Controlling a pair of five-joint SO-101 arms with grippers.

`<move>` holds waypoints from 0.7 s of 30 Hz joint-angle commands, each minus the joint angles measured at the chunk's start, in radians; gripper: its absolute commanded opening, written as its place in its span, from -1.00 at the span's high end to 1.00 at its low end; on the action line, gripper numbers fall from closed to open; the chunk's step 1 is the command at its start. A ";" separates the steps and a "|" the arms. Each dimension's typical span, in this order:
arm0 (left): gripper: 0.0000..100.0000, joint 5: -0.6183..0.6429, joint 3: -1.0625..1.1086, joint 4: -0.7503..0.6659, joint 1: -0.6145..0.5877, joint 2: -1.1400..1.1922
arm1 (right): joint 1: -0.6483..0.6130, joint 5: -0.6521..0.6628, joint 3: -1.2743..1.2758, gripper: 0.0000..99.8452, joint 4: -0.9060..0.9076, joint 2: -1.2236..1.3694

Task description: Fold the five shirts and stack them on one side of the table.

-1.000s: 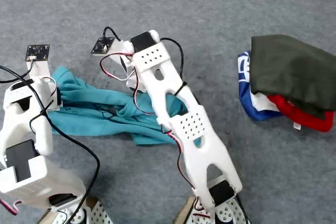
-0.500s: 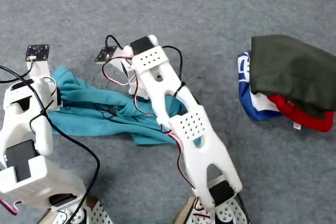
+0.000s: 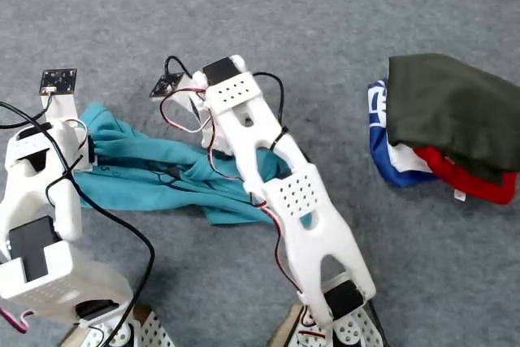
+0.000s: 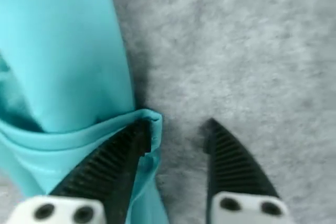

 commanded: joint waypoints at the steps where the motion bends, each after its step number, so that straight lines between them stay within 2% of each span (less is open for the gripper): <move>1: 0.96 -0.002 -0.015 -0.012 0.006 -0.025 | 0.016 -0.005 -0.087 0.95 0.012 0.041; 2: 0.96 -0.002 -0.015 -0.012 0.006 -0.025 | 0.025 -0.008 -0.110 1.00 0.015 0.048; 11: 0.96 -0.002 -0.015 -0.012 0.011 -0.025 | 0.101 -0.063 -0.211 1.00 0.020 -0.058; 21: 0.96 -0.002 -0.015 -0.012 0.011 -0.025 | 0.084 -0.064 -0.156 1.00 0.021 -0.151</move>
